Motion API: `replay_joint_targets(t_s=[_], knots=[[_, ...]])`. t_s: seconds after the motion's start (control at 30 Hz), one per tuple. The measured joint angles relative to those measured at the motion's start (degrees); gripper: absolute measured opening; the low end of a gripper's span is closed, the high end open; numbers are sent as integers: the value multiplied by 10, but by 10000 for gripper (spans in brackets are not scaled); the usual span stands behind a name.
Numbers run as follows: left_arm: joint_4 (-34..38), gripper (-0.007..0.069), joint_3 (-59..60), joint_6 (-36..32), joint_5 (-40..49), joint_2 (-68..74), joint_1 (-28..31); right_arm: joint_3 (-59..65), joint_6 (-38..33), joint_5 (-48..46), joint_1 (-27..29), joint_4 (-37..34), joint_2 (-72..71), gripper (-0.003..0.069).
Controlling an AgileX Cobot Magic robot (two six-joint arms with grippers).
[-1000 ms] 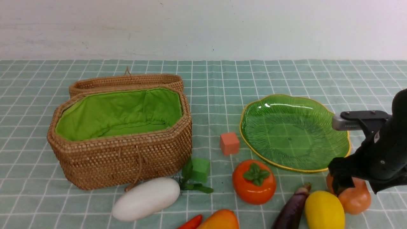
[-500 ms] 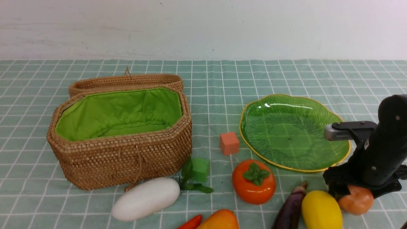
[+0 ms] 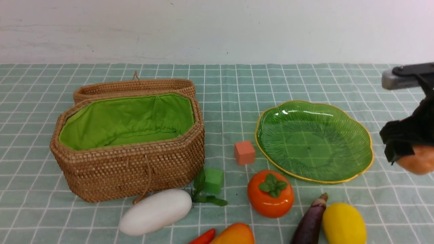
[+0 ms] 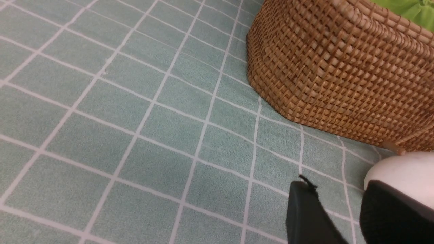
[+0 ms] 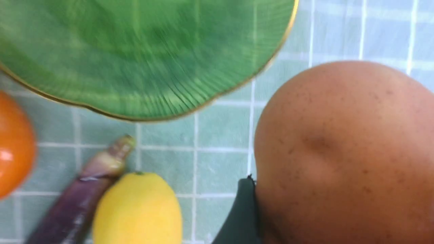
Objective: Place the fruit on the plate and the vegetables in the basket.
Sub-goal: Use the right arm to grab a potato and put it into the left basket
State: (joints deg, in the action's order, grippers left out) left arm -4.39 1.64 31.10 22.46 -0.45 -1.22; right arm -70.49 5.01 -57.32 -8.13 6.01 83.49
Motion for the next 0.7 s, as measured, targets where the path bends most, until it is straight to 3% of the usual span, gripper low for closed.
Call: replay_joint_targets(t_s=[0.2, 0.4, 0.7], knots=[[0, 239, 0, 0, 0, 0, 0, -44, -55, 60, -39, -60, -29, 626], [0, 239, 0, 0, 0, 0, 0, -85, -135, 133, -109, -192, 25, 626], [0, 239, 0, 0, 0, 0, 0, -137, -156, 193, -193, -221, 117, 626]])
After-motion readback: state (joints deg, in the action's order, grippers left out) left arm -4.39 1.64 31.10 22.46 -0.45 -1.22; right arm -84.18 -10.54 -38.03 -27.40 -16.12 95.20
